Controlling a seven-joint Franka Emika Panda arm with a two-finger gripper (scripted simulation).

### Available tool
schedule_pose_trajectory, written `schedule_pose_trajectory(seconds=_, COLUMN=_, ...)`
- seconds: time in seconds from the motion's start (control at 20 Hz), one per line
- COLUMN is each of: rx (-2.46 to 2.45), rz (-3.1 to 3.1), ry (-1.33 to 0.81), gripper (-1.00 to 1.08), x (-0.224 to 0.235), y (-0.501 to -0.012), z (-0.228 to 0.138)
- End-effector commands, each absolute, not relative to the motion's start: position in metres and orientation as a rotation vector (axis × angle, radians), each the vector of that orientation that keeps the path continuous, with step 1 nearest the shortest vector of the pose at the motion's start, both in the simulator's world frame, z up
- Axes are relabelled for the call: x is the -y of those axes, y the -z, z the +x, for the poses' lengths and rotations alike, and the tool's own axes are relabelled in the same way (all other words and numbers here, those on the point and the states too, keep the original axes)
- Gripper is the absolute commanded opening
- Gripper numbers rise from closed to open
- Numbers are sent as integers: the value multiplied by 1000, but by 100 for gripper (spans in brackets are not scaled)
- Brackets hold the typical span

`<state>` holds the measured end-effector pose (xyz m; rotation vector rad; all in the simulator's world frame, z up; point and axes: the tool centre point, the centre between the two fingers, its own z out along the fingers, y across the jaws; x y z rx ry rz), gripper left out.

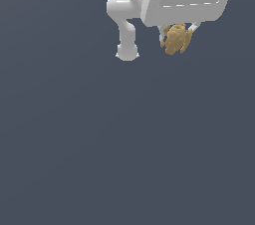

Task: Pick up the object and move it to a goal position.

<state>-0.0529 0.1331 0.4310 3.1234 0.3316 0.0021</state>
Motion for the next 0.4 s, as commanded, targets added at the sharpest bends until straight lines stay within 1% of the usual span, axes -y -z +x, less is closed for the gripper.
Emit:
schedule_pose_trajectory(seconds=0.0, rx=-330, rz=3124, ry=0, gripper=-100, x=-137, y=-442, z=-55)
schedule_pose_trajectory(seconds=0.35, rx=-330, rz=3124, ry=0, gripper=-100, x=-142, y=-453, z=-56)
